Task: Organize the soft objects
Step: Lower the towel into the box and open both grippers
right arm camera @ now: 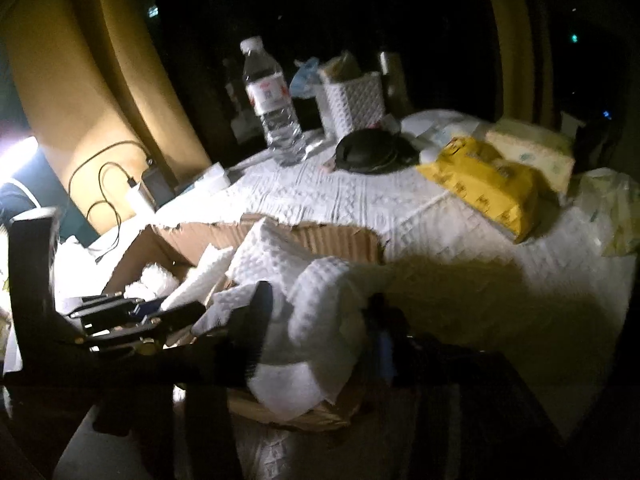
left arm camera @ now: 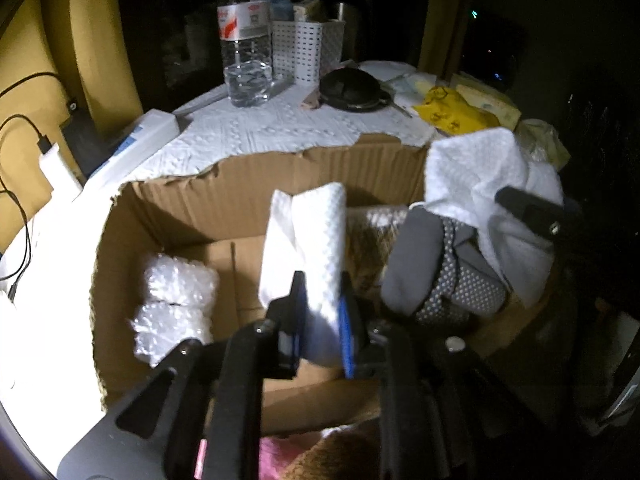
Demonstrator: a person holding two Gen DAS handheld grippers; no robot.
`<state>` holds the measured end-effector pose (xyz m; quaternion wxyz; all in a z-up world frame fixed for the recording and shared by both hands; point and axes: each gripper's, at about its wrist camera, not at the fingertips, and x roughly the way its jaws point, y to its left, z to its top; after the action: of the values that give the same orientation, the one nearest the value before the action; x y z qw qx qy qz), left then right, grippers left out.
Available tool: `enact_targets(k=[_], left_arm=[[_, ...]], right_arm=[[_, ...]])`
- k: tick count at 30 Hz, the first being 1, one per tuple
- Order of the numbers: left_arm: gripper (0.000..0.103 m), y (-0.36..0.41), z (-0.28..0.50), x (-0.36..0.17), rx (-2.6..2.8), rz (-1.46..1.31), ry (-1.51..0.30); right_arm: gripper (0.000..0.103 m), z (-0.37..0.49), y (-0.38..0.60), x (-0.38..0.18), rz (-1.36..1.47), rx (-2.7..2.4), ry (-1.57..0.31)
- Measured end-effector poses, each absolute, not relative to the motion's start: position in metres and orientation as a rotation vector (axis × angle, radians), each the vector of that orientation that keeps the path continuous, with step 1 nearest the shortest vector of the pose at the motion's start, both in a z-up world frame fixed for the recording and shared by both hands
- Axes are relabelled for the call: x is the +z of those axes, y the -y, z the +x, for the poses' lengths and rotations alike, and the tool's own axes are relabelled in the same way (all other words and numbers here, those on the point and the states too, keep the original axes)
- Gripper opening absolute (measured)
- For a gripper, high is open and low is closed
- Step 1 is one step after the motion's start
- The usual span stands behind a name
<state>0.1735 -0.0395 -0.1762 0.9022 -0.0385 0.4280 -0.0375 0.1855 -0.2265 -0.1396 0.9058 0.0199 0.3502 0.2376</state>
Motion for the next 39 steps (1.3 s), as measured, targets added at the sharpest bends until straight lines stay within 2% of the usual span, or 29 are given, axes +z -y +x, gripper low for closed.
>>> enact_targets(k=[6, 14, 17, 20, 23, 32, 36, 39], left_arm=[[0.020, 0.043, 0.171, -0.171, -0.095, -0.076, -0.883], [0.026, 0.047, 0.169, -0.166, -0.105, -0.051, -0.877], [0.038, 0.047, 0.168, -0.163, -0.110, -0.051, -0.868], [0.053, 0.048, 0.166, -0.159, -0.112, -0.052, -0.858], [0.053, 0.048, 0.164, -0.157, -0.117, -0.049, -0.851], [0.055, 0.047, 0.157, -0.148, -0.108, -0.033, -0.835], [0.063, 0.045, 0.148, -0.143, -0.096, -0.037, -0.818], [0.064, 0.044, 0.142, -0.139, -0.093, -0.036, -0.809]], right_arm=[[0.055, 0.189, 0.245, -0.132, 0.083, 0.441, -0.698], [0.055, 0.210, 0.247, -0.169, 0.095, 0.382, -0.845], [0.055, 0.213, 0.244, -0.179, 0.095, 0.374, -0.864], [0.059, 0.215, 0.244, -0.182, 0.085, 0.361, -0.868], [0.066, 0.217, 0.246, -0.185, 0.084, 0.343, -0.873], [0.067, 0.207, 0.253, -0.175, 0.124, 0.348, -0.870], [0.067, 0.195, 0.251, -0.165, 0.112, 0.351, -0.849], [0.067, 0.187, 0.251, -0.161, 0.104, 0.356, -0.845]])
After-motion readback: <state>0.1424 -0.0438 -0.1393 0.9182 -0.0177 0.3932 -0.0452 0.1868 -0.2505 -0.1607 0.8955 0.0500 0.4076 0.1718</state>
